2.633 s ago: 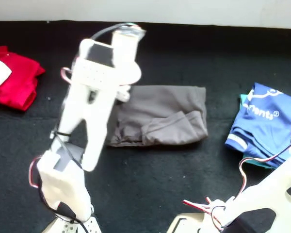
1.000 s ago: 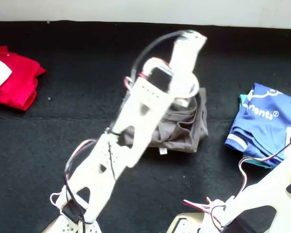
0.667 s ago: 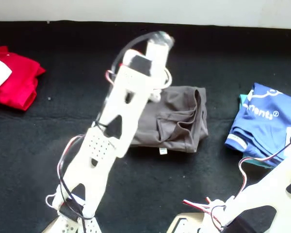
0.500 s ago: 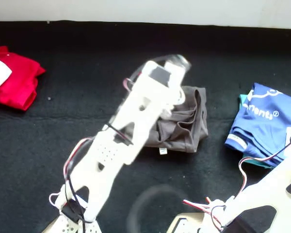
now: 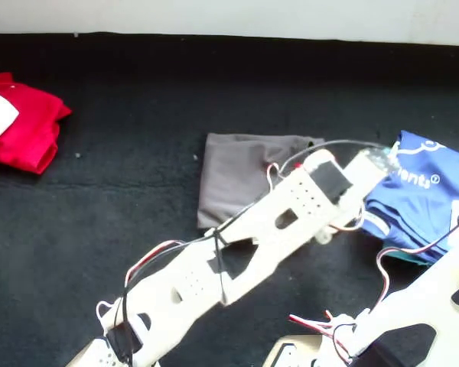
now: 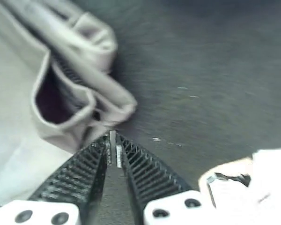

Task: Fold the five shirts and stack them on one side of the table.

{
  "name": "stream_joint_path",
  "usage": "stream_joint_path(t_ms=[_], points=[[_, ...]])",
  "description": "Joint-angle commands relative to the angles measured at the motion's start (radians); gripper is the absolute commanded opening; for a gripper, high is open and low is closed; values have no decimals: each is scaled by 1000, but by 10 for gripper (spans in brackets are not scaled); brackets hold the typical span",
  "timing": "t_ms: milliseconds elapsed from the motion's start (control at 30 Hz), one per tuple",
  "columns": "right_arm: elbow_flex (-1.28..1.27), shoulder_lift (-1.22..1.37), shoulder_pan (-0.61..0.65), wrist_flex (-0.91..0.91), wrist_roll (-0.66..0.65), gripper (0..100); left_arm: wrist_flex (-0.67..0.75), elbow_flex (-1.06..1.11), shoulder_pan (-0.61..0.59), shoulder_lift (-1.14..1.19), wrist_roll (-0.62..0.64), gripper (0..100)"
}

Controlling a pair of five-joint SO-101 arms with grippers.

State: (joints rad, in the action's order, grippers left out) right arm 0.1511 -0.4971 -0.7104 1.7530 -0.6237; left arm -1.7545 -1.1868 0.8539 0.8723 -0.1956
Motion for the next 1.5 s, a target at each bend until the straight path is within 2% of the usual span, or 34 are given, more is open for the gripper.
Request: stream_joint_path(t_ms=[0,167,300,467,700,867,967,1100,1367,1467], points=[[-4,-15,8,8,-9,9,-8,-38,-61,-122,-6,7],[-4,-15,8,7,-6,9,-6,-31,-209,-131,-8,7],[-4,-15,10,7,-6,9,-6,13,-232,-48,-8,7],[-4,-16,7,8,-9,9,-9,25,-160,85,-3,7],[-4,-16,4,8,-9,9,-8,-50,21,87,-3,7],[-2,-16,8,8,-8,9,-12,-58,19,74,-3,7],[-2,-13,13,8,-6,9,-14,-65,-79,-1,-3,7],[-7,-4,102,8,5,9,-14,-65,-229,-162,-3,7],[-179,39,479,-27,198,9,-14,-64,-585,-455,-8,7],[-229,127,573,-93,261,10,-14,-64,-723,-547,-9,7]])
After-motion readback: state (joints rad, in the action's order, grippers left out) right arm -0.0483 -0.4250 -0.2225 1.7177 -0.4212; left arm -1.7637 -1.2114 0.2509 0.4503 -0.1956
